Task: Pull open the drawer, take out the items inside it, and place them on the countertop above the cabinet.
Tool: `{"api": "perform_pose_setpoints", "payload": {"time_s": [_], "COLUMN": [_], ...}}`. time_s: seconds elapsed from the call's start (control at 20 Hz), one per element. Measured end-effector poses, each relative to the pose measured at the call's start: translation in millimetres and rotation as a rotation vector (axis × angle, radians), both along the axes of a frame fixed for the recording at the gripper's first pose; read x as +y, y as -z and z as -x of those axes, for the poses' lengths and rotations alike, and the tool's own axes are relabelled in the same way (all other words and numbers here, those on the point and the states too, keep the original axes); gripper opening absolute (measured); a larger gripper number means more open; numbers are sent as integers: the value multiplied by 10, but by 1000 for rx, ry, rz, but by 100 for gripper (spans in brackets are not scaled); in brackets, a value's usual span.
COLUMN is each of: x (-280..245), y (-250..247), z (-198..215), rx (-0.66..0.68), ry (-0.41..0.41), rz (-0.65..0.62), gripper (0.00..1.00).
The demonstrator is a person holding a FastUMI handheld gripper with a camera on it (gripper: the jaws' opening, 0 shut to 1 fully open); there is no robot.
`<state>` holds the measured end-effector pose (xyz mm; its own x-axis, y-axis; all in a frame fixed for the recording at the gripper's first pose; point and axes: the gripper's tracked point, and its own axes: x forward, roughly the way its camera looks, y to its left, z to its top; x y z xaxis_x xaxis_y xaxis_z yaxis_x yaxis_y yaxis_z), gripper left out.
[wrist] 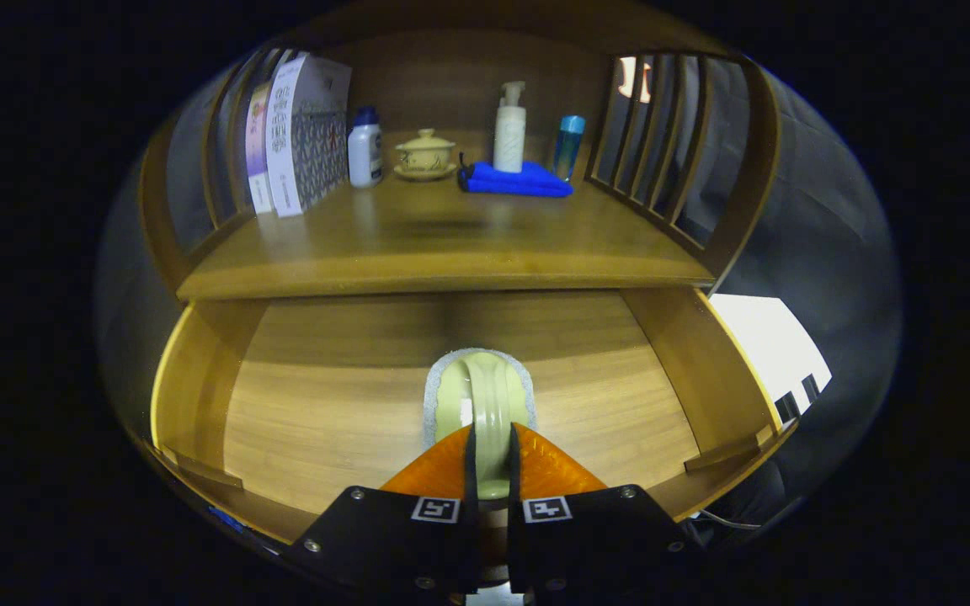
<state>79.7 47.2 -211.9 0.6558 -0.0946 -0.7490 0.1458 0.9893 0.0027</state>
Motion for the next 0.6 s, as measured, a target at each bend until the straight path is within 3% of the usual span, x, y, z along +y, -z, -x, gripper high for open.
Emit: {"api": "perform_pose_setpoints", "payload": {"time_s": [0.6], "x": [-224], "y": [-887], "z": [-264], "rx": [-256], "ry": [39], "rz": [-27], "gripper": [13]}}
